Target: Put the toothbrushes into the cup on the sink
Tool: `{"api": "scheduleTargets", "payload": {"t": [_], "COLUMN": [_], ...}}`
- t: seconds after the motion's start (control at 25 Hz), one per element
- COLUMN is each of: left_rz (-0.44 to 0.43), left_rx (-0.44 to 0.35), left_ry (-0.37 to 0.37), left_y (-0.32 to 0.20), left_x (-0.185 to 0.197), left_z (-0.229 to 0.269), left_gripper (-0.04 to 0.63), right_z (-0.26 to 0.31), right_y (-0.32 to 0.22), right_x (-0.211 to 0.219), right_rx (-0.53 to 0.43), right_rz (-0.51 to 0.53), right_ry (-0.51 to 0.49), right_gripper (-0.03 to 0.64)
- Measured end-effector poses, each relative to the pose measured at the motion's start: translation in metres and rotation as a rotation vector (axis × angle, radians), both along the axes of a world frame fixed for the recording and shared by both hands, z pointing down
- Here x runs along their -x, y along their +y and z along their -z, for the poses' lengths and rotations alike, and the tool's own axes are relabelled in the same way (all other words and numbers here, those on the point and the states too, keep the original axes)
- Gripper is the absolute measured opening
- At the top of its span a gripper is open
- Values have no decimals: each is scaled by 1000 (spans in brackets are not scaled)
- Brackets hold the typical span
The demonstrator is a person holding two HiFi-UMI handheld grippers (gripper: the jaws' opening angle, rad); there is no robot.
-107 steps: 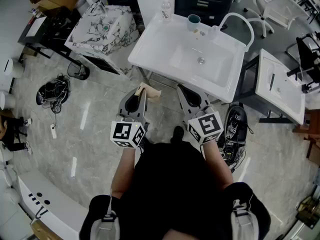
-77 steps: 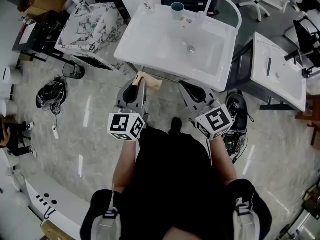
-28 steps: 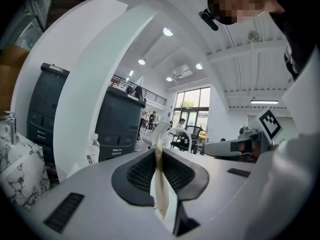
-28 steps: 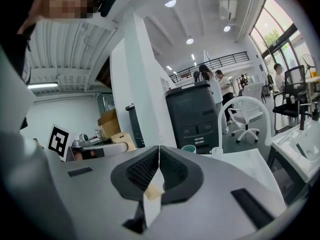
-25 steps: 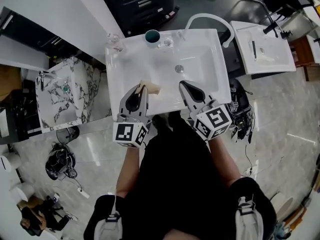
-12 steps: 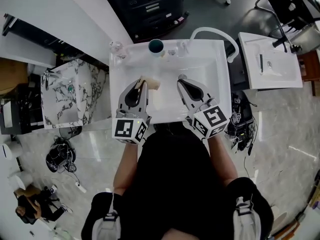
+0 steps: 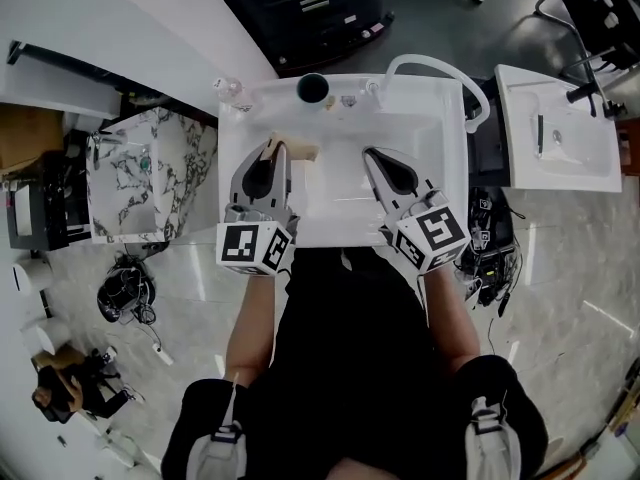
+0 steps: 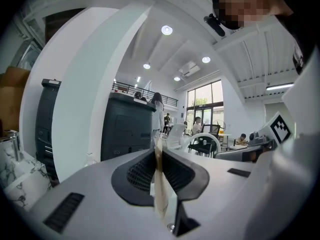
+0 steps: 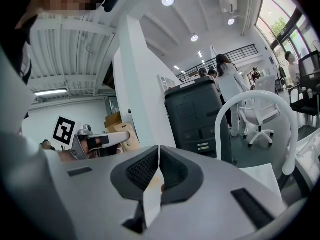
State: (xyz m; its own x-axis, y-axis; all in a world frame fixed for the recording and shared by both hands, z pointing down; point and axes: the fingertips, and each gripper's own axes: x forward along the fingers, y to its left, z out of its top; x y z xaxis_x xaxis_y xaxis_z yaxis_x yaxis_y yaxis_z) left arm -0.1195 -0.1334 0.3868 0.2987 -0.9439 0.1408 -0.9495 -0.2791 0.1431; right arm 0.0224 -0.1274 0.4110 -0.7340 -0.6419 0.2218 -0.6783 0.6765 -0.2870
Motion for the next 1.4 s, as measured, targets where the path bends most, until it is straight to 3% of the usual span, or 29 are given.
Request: {"api": "scheduleTargets", "payload": {"t": [0.64, 1.4], "left_rz": [28, 11], "left_rx": [-39, 2], "left_ry": [50, 64], "left_y": [-69, -137], "left_x": [29, 32], "left_z": [9, -24], "left_gripper": [48, 49], "right_z": [-17, -43], "right_y": [-29, -42], "right_x": [-1, 4], "right_rx": [31, 123], "right_rz": [-51, -93], "right_ry": [33, 31], "right_gripper": [32, 32]}}
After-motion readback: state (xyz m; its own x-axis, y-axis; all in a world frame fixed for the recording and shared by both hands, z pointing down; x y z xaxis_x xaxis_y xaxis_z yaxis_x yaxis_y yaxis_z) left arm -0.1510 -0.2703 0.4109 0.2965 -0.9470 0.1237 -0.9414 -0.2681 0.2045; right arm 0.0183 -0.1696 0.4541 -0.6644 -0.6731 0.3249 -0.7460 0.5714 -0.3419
